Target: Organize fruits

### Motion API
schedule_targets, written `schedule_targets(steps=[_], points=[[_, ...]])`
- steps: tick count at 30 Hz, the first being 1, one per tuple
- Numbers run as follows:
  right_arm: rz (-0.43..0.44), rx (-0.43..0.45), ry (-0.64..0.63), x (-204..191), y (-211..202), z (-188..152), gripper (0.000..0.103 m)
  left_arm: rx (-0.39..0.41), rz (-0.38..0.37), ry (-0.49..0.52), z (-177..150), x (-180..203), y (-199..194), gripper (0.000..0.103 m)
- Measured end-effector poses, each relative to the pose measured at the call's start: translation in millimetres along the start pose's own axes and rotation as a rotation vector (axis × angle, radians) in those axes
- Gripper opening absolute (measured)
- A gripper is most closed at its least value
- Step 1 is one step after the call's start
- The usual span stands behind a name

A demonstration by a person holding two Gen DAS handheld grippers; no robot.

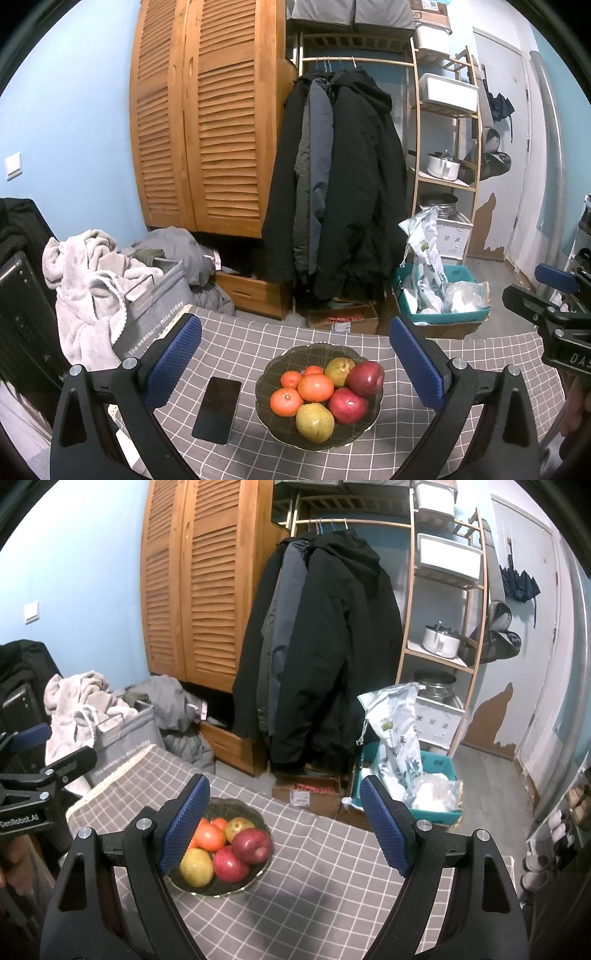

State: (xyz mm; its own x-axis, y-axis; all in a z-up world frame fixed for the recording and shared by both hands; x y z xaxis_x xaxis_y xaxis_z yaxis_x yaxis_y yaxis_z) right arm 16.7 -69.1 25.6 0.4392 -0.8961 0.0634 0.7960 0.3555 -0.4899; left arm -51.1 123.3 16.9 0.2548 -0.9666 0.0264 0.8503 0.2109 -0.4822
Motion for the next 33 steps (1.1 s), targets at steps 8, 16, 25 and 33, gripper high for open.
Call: schedule_targets(steps=[8,16,25,33], points=[[0.001,0.001,0.002,0.7,-0.4,0.5,0.082,0.000,-0.001,0.000,0.1,0.3,0.1,0.102],[0.003,0.000,0.002,1.7,-0.4,-0.5,0.082,0.000,-0.004,0.004,0.6,5.0,-0.8,0.102],[0.003,-0.001,0.002,2.2,-0.5,0.0,0.082,0.001,0.000,0.006,1.2,6.8,-0.9,0.102],[0.002,0.000,0.003,2.0,-0.5,0.5,0.082,-0.003,-0.013,0.001,1.8,10.6,-1.2,0.102]])
Point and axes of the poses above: each gripper's, at about its wrist camera, not at the fingertips, and y roughly the way its jaws point, x to its right, z to its top, the point moved 1 cm from there along y, roughly the way its jaws point, and after that the axes turned 3 degrees about -z, right-handed, at the moved point
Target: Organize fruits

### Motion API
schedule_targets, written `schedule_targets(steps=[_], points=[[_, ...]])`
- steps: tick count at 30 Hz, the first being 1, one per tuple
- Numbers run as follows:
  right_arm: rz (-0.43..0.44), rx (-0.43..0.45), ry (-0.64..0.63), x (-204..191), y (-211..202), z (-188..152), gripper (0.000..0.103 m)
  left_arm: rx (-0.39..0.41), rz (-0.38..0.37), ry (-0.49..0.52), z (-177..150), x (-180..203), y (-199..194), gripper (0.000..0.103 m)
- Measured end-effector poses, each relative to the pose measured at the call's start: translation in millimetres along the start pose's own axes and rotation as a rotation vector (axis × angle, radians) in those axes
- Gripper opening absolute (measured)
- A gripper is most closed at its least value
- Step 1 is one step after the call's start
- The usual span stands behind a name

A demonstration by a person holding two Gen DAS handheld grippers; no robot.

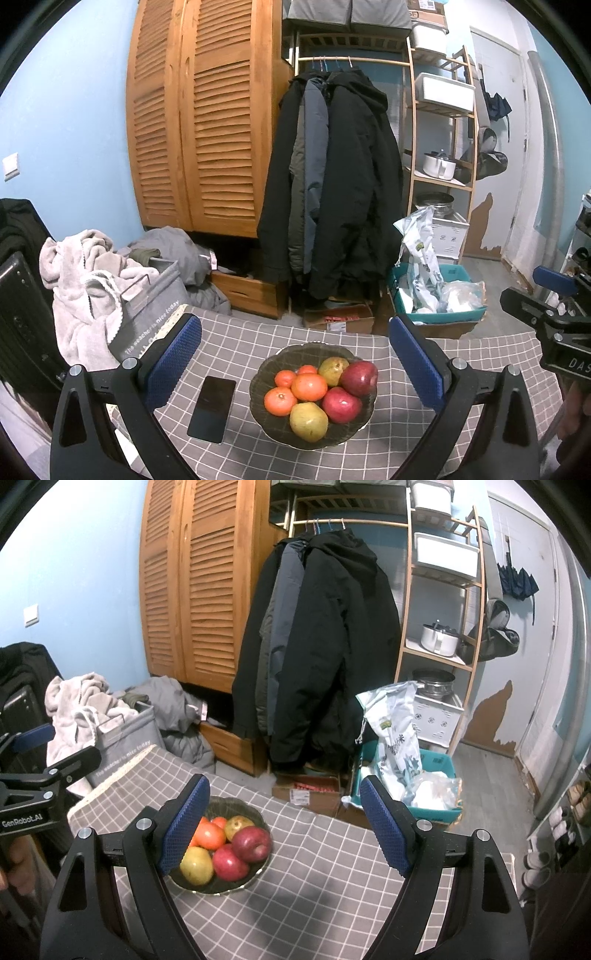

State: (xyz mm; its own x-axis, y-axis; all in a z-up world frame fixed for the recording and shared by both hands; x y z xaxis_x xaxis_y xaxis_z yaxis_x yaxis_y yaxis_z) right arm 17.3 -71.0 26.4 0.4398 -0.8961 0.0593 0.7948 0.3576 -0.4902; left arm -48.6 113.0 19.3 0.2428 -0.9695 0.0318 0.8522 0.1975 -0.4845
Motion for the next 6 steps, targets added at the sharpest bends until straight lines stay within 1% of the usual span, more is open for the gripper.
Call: schedule_targets(steps=[3,6], points=[[0.001,0.000,0.000,0.3,-0.1,0.1,0.082,-0.004,-0.011,-0.001,-0.9,0.9,0.3,0.102],[0.001,0.000,0.001,0.5,0.0,0.3,0.082,-0.007,-0.002,0.002,-0.8,1.5,0.3,0.102]])
Point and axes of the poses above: each gripper's, at about its wrist camera, not at the fingertips, and y roughly the way its jaws point, x to its right, z to its top, the point moved 1 cm from there along y, roughly the way its jaws point, and after that the axes turned 3 degrees about -z, right-handed, at the moved point
